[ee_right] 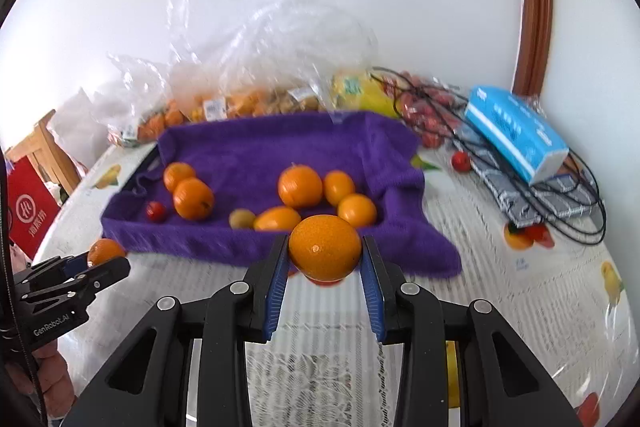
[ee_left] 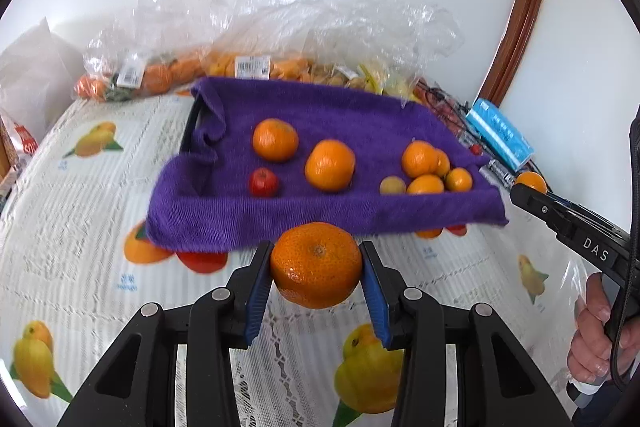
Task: Organize fruits
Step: 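Carry both held fruits over the purple towel and lower them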
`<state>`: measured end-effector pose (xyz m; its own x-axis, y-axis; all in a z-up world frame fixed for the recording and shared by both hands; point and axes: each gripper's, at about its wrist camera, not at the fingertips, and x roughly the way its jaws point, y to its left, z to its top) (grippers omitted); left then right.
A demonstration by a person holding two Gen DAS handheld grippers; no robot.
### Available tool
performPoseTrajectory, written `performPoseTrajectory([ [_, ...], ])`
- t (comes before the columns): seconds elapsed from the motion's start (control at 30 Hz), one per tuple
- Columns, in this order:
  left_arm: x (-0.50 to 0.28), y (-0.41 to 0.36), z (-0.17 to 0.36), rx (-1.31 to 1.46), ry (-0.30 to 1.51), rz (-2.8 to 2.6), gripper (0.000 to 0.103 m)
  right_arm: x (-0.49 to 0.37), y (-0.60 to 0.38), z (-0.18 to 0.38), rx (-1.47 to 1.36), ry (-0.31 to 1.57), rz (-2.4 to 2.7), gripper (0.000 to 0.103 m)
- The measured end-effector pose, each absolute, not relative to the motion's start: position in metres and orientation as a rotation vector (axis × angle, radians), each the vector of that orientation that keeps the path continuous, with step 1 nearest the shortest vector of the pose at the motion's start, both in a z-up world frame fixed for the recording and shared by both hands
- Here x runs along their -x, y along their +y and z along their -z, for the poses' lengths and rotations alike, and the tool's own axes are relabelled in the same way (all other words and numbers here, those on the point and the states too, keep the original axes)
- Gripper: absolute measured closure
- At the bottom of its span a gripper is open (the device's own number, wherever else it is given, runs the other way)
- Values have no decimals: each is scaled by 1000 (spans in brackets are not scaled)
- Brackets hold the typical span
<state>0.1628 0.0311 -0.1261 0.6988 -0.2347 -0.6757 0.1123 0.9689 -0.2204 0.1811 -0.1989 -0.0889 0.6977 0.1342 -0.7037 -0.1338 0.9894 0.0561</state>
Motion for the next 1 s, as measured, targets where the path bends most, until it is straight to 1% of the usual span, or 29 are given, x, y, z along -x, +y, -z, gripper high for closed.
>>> performPoseTrajectory([
  [0.27,-178,40,88,171,730,168,63,-196,-191,61,-2,734,-153,68],
  [0.5,-200,50,66,173,700,132,63,-218,-190,43,-41,696,-146,68],
  [0.8,-225,63,56,189,683,100,63,-248,-186,29,-76,662,-165,68],
  [1.0,-241,66,58,197,690,89,63,-263,-179,34,-67,662,-178,68],
])
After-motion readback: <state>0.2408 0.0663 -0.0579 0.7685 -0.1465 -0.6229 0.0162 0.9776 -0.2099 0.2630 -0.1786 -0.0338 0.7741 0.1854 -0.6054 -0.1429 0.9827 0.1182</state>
